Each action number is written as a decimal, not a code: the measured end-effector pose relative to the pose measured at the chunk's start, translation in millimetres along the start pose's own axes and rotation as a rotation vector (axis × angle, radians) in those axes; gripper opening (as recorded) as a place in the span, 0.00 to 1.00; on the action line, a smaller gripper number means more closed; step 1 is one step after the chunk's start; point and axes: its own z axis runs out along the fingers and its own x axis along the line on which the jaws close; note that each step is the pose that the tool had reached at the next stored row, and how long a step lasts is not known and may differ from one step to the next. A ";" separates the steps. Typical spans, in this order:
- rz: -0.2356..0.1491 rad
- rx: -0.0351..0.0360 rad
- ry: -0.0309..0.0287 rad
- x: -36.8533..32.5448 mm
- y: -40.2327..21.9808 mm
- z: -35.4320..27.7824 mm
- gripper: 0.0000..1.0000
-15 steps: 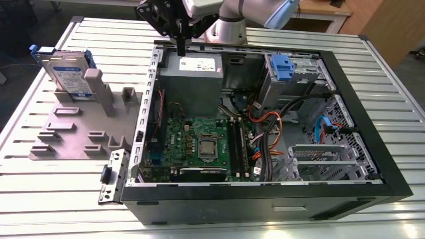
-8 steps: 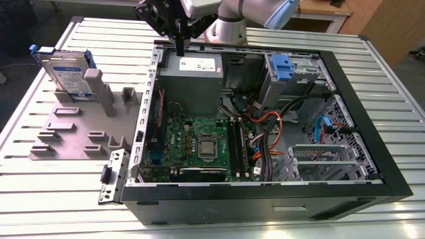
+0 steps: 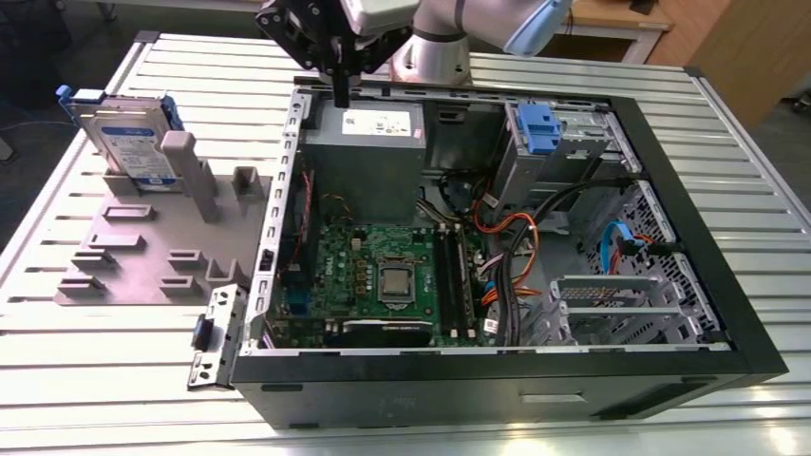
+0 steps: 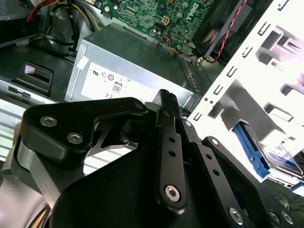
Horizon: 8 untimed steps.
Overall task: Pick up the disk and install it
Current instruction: 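Reach for the disk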
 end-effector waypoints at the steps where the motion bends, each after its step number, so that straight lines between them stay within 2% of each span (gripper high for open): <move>1: 0.000 0.0000 0.0000 0.4 0.0 0.1 0.11; 8: 0.000 0.0000 0.0000 2.1 -0.2 0.5 0.11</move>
